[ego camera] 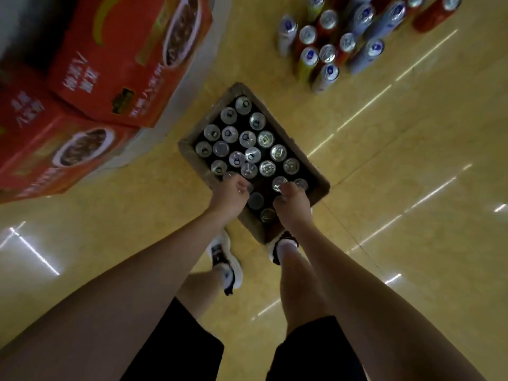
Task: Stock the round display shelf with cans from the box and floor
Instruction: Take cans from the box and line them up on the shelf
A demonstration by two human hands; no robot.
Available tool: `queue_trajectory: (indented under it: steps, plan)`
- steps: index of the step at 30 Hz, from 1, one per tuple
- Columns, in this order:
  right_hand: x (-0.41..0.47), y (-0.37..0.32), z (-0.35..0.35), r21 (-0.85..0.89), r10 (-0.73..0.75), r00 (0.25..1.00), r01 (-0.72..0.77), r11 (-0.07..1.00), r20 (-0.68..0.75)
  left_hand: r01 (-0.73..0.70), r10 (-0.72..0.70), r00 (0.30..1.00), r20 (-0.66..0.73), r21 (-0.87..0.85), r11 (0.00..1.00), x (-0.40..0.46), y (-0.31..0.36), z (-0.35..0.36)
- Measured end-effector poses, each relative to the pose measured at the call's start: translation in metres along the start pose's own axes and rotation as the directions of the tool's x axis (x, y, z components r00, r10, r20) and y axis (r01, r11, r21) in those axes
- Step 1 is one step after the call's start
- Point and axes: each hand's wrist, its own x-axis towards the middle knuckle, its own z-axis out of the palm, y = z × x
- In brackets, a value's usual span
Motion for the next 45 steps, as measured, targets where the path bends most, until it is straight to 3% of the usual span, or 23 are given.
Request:
queue_trajectory:
  steps: [3, 6, 10, 12, 17, 20, 22, 25, 29, 33, 39, 42, 45]
  plan:
    - [0.033, 0.024, 0.012, 0.012, -0.014, 1.0, 0.015, 1.0, -0.02, -0.054, 0.054, 0.998, 0.016, -0.013, 0.998, 0.035, -0.02, 0.028]
    - [0.072, 0.037, 0.022, -0.114, -0.136, 0.991, 0.133, 0.985, -0.016, -0.088, 0.089, 0.995, 0.035, -0.025, 0.996, 0.078, -0.038, 0.047]
    - [0.138, 0.025, 0.037, -0.24, -0.284, 0.947, 0.313, 0.919, 0.15, -0.225, 0.225, 0.974, -0.016, 0.0, 0.974, 0.148, -0.055, 0.044]
    - [0.164, 0.009, 0.041, -0.262, -0.386, 0.903, 0.425, 0.866, 0.187, -0.288, 0.287, 0.958, 0.026, 0.047, 0.957, 0.172, -0.058, 0.029]
    - [0.195, -0.012, 0.056, -0.413, -0.507, 0.784, 0.621, 0.667, 0.359, -0.428, 0.391, 0.899, 0.198, 0.202, 0.881, 0.205, -0.052, -0.013]
    - [0.206, 0.001, 0.065, -0.512, -0.62, 0.648, 0.75, 0.419, 0.442, -0.519, 0.472, 0.853, 0.224, 0.265, 0.813, 0.217, -0.044, -0.011]
    - [0.215, 0.009, 0.066, -0.594, -0.647, 0.624, 0.741, 0.312, 0.438, -0.539, 0.48, 0.841, 0.249, 0.313, 0.782, 0.224, -0.044, -0.005]
    - [0.218, 0.01, 0.065, -0.66, -0.665, 0.621, 0.708, 0.249, 0.415, -0.558, 0.526, 0.83, 0.188, 0.262, 0.787, 0.226, -0.046, 0.001]
    - [0.217, 0.002, 0.069, -0.668, -0.7, 0.609, 0.7, 0.252, 0.374, -0.535, 0.533, 0.844, 0.062, 0.173, 0.827, 0.212, -0.056, -0.007]
    - [0.219, -0.014, 0.069, -0.709, -0.616, 0.645, 0.679, 0.189, 0.453, -0.474, 0.475, 0.879, 0.034, 0.175, 0.863, 0.21, -0.074, -0.019]
    - [0.216, -0.026, 0.056, -0.697, -0.604, 0.606, 0.708, 0.113, 0.518, -0.5, 0.511, 0.858, 0.052, 0.31, 0.809, 0.221, -0.083, -0.013]
    - [0.211, -0.038, 0.047, -0.647, -0.593, 0.643, 0.72, 0.252, 0.485, -0.497, 0.506, 0.859, 0.084, 0.375, 0.782, 0.223, -0.082, -0.01]
    - [0.2, -0.056, 0.037, -0.549, -0.655, 0.685, 0.697, 0.461, 0.319, -0.51, 0.507, 0.855, 0.108, 0.352, 0.785, 0.223, -0.08, -0.011]
